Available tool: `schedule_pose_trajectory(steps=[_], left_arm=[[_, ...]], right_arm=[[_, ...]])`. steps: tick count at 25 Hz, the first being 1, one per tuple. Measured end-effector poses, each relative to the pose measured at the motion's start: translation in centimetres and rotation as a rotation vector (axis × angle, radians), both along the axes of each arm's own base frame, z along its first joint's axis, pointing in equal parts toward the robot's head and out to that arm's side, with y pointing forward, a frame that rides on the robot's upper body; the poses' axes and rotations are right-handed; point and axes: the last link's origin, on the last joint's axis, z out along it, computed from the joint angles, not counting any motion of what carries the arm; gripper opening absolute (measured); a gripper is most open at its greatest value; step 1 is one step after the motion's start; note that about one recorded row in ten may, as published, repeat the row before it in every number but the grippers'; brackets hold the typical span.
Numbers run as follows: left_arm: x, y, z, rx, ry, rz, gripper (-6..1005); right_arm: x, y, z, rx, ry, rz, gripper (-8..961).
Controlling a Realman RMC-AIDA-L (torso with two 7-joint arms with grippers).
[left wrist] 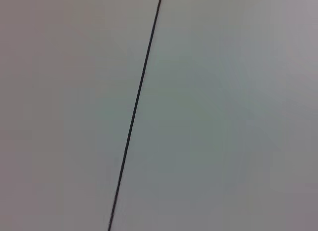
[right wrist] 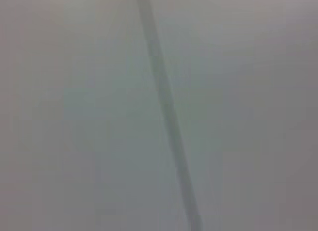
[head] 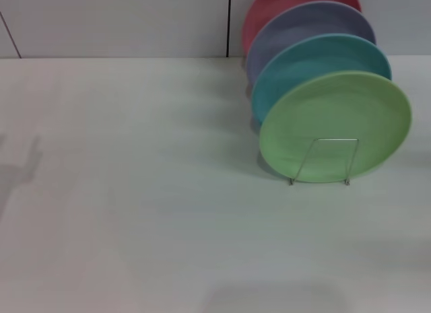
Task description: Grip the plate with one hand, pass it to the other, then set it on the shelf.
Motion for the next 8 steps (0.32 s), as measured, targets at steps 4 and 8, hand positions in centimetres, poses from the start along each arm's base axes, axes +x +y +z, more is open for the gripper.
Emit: schedule_pose_trajectory(steps=[4,8], left_arm=[[-0.2,-0.1,1.1,0.054,0.094,0.006,544],[-0.7,-0.2,1.6,0.061,0.111,0.029,544]], right_arm=[[2.8,-1.3,-1.2,0.007,0.061,-0.178,458],[4.0,-2.2,-2.2,0.025,0.109,-0.258,458]])
